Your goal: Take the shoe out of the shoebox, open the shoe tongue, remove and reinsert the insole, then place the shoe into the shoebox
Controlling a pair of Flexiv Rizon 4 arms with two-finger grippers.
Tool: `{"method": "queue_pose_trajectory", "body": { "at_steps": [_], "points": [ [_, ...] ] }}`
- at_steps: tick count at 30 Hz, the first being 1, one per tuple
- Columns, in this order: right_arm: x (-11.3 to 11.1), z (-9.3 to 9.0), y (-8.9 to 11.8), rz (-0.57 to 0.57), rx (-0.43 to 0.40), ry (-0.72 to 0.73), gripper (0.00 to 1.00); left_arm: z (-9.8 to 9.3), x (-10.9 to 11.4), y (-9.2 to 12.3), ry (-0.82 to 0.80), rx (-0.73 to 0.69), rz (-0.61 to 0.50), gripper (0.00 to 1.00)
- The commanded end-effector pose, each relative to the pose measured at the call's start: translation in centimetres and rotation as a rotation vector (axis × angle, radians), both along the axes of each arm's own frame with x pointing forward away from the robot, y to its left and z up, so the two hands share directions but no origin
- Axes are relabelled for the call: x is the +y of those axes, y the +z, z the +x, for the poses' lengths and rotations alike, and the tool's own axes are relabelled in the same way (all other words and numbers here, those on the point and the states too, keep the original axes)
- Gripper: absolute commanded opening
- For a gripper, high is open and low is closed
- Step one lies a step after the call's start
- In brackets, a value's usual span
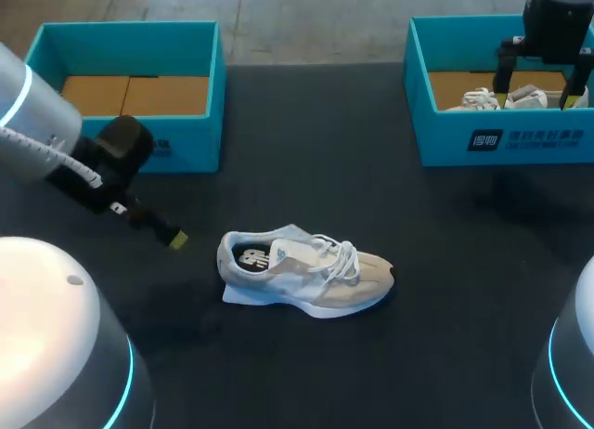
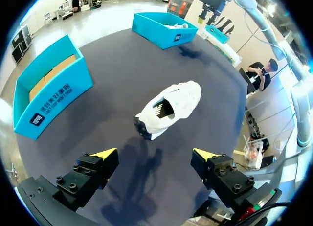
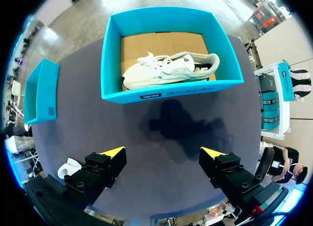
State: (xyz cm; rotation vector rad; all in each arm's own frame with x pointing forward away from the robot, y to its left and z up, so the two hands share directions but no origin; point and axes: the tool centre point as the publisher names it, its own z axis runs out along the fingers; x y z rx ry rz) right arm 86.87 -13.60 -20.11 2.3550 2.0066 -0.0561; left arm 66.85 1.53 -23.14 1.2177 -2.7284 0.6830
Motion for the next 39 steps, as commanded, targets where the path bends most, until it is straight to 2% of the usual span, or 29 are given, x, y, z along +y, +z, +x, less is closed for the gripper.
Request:
{"method": "queue_pose_trajectory", "body": {
  "at_steps": [1,4,11,21,30,39],
  "points": [
    [-0.1,-0.1,-0.1,0.001,-0.003,0.0,1.0,-0.5,0.1,-0.5,-0.025,-0.056,-0.03,1.0],
    [-0.1,-0.1,-0.1,0.001,-0.003,0.0,1.0,0.7,0.9,-1.6,-0.087,-0.098,-0.081,1.0],
    [-0.1,-0.1,-0.1,0.001,-0.003,0.0,1.0,4.6,4.6,-3.1,-0.227,-0.117,-0.198,1.0],
    [-0.1,-0.1,-0.1,0.001,-0.003,0.0,1.0,7.1,8.2,-3.6,-0.42,-0.214,-0.282,1.0],
    [-0.1,-0.1,-0.1,0.001,-0.003,0.0,1.0,7.9,9.0,-5.5,-0.493,-0.282,-0.381,1.0],
    [-0.1,-0.1,-0.1,0.001,-0.003,0.0,1.0,8.2,8.1,-6.5,-0.528,-0.368,-0.495,1.0]
  ]
}}
